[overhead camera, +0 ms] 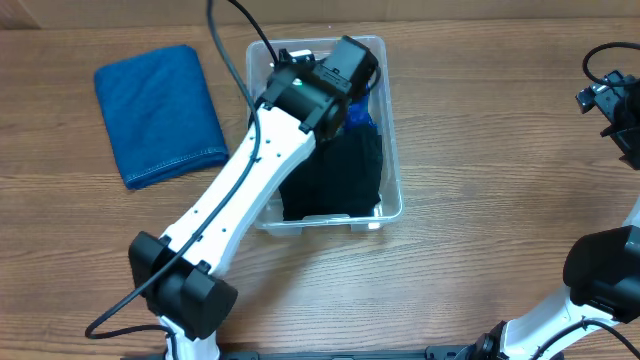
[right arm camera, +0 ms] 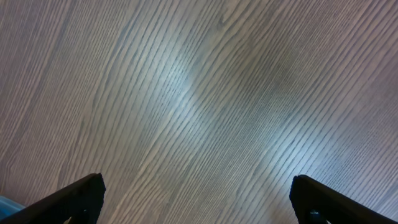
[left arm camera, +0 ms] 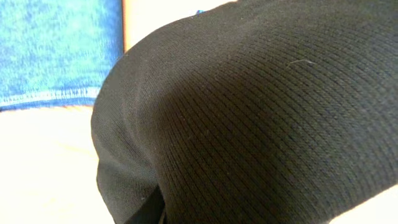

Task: Pack container
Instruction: 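Lower the black cloth into the bin with the left gripper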

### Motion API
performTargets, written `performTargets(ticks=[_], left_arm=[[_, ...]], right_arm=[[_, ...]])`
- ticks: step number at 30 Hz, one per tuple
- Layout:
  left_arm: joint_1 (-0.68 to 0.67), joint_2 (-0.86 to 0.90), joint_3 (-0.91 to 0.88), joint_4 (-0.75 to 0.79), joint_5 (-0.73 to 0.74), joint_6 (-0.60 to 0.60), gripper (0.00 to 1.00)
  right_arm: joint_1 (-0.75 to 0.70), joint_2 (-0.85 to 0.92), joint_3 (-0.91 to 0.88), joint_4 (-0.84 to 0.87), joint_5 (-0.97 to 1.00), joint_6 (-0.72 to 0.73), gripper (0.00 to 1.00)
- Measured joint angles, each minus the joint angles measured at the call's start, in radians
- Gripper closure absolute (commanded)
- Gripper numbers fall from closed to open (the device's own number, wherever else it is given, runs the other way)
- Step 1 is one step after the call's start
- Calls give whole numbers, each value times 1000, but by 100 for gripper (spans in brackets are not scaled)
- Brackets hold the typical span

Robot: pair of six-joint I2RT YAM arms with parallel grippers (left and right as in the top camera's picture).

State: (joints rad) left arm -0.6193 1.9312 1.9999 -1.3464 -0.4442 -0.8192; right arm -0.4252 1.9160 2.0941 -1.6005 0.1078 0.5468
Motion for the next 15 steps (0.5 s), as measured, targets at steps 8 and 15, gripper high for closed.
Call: performTargets(ticks=[8, 15], left_arm=[[-30, 63, 0, -58, 51, -51, 91], [-35, 70, 0, -60, 207, -35, 0]], right_arm=[[0, 0, 0, 0, 0, -1, 0], [0, 0, 0, 0, 0, 0, 0]])
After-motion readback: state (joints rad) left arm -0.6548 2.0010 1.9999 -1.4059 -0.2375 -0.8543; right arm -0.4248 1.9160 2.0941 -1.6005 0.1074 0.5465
